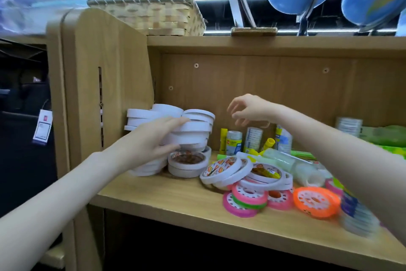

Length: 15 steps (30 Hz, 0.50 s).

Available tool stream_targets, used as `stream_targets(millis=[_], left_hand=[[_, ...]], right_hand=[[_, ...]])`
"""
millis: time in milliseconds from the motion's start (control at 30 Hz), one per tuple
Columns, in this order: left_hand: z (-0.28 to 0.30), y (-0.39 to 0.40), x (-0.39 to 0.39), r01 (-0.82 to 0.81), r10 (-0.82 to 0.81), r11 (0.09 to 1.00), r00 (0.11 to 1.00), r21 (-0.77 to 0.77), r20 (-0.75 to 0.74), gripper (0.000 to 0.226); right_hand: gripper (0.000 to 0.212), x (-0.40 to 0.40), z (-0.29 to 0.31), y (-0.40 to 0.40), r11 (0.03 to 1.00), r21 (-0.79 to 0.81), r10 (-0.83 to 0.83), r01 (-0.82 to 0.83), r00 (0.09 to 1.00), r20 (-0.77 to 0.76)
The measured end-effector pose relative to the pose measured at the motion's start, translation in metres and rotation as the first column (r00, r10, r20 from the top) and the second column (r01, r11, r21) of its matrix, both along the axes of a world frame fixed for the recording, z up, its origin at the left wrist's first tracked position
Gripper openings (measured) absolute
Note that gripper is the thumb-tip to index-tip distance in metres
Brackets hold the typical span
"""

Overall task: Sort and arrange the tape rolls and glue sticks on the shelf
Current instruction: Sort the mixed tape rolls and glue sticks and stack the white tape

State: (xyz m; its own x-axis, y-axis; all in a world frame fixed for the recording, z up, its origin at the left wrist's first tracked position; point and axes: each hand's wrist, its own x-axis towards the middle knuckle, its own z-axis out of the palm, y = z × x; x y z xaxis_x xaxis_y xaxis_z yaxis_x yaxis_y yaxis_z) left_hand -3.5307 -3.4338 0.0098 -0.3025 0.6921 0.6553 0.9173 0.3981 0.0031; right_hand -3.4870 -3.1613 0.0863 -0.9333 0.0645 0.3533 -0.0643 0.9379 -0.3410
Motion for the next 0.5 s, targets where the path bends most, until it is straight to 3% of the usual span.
stream_targets(millis=[133,233,333,400,500], left_hand=[[0.03,0.002,0.002,0.022,-0.004,0.988,0.994,0.154,-0.112,0.053],[0.057,0.015,-0.016,-0.144,0.174,0.971,0.973,0.192,-0.15,0.055],[0.068,0.032,-0.047,-0.417,0.419,0.907,0.907,0.056,-0.046,0.06],[0.074,0.042,-0.057,-0.607,0.611,0.79,0.791,-0.088,0.021,0.064],[0.084,0.05,-0.058,-0.706,0.71,0.7,0.704,-0.111,0.0,0.049]], right_hand=[[0.019,0.015,0.012,0.006,1.0,0.019,0.008,-0.007,0.999,-0.05],[0.016,0.019,0.016,0.005,0.998,0.055,0.026,-0.022,0.997,-0.073],[0.016,0.022,0.016,0.005,0.994,0.108,0.015,-0.01,0.999,-0.048],[0.016,0.023,0.015,0.006,0.991,0.131,0.021,-0.017,0.999,-0.032],[0.014,0.03,0.015,0.008,0.989,0.144,0.04,-0.038,0.999,-0.006]])
